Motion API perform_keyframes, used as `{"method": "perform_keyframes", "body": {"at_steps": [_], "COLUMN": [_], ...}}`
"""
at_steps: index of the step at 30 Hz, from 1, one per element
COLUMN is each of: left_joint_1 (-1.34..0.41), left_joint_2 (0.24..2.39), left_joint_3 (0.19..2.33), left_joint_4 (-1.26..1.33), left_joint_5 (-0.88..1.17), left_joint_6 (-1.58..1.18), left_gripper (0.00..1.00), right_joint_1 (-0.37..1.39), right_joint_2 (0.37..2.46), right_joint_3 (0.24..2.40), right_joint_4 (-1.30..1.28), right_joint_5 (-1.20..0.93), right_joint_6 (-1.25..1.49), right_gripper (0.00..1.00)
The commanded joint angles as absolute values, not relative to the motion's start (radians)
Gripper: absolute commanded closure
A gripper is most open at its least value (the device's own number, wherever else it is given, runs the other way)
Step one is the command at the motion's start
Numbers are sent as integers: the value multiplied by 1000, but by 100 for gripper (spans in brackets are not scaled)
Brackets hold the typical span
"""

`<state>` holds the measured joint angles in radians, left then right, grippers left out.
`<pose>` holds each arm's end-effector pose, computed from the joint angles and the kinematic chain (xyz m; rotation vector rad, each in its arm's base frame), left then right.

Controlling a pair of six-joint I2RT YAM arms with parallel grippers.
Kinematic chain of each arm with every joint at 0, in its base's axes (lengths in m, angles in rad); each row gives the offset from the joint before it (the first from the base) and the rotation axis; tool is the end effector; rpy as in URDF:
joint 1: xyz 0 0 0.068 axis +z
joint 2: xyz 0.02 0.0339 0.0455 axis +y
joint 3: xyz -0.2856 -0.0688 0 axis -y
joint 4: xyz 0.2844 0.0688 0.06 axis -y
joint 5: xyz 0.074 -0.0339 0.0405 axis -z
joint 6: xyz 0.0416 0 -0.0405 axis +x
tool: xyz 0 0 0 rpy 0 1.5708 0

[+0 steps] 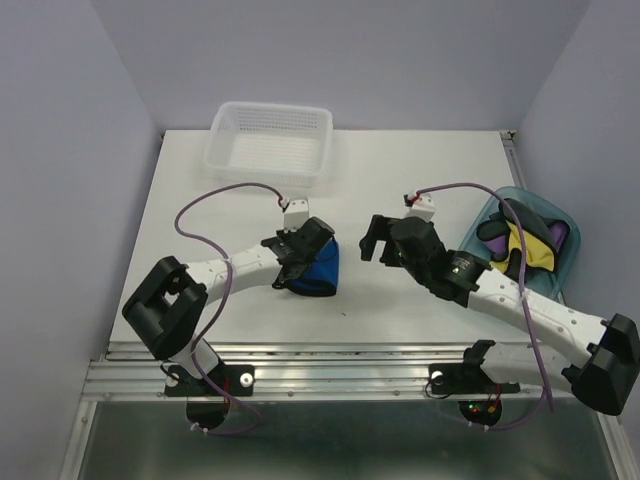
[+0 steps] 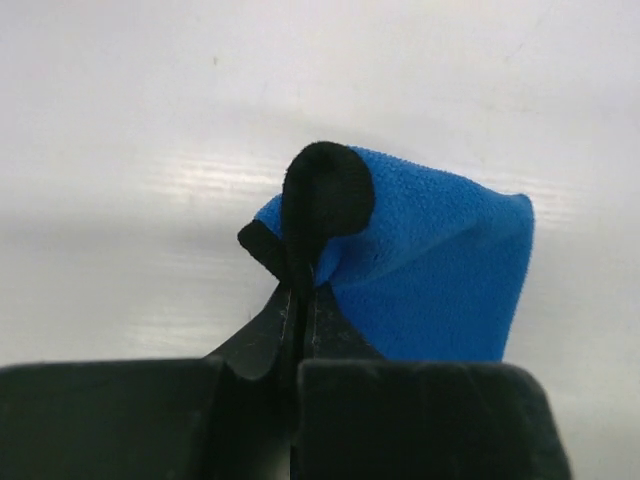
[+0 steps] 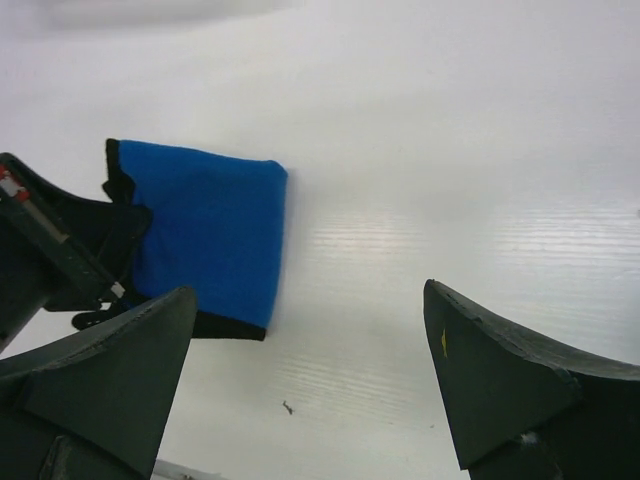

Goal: Fold and stack the towels
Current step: Neatly place the folded towel into the bin

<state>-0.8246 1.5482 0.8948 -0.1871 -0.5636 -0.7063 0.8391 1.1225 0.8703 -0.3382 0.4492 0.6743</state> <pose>0.2530 -0.2409 0.1925 -0.1151 2.2521 -0.1258 0.2000 0.1957 0.2960 0.0827 2.1230 0.4223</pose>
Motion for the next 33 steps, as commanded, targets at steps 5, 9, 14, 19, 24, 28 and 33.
{"method": "perform_keyframes", "body": {"at_steps": [5, 9, 14, 19, 24, 28, 33], "left_joint_1": [-825, -815, -703, -595, -548, -506, -463], "left_joint_2": [1522, 1535, 1571, 1682, 1798, 1896, 2065], "left_joint_3": [1100, 1190, 1330, 1528, 1702, 1856, 2044], "left_joint_4": [-77, -6, 77, 78, 66, 38, -27], "left_joint_5": [-795, -795, -579, -457, -382, -322, -308], "left_joint_6": [-324, -109, 54, 173, 232, 236, 215], "left_gripper": [100, 100, 100, 100, 100, 100, 100], "right_joint_1": [845, 844, 845, 844, 845, 845, 844], "right_joint_2": [1002, 988, 1011, 1057, 1086, 1109, 1129], "right_joint_3": [816, 785, 785, 799, 804, 816, 842], "right_joint_4": [-364, -334, -331, -330, -305, -301, -308], "right_joint_5": [745, 787, 824, 847, 865, 891, 910], "right_joint_6": [719, 693, 669, 675, 672, 667, 661], "right_gripper": [0, 0, 0, 0, 0, 0, 0]}}
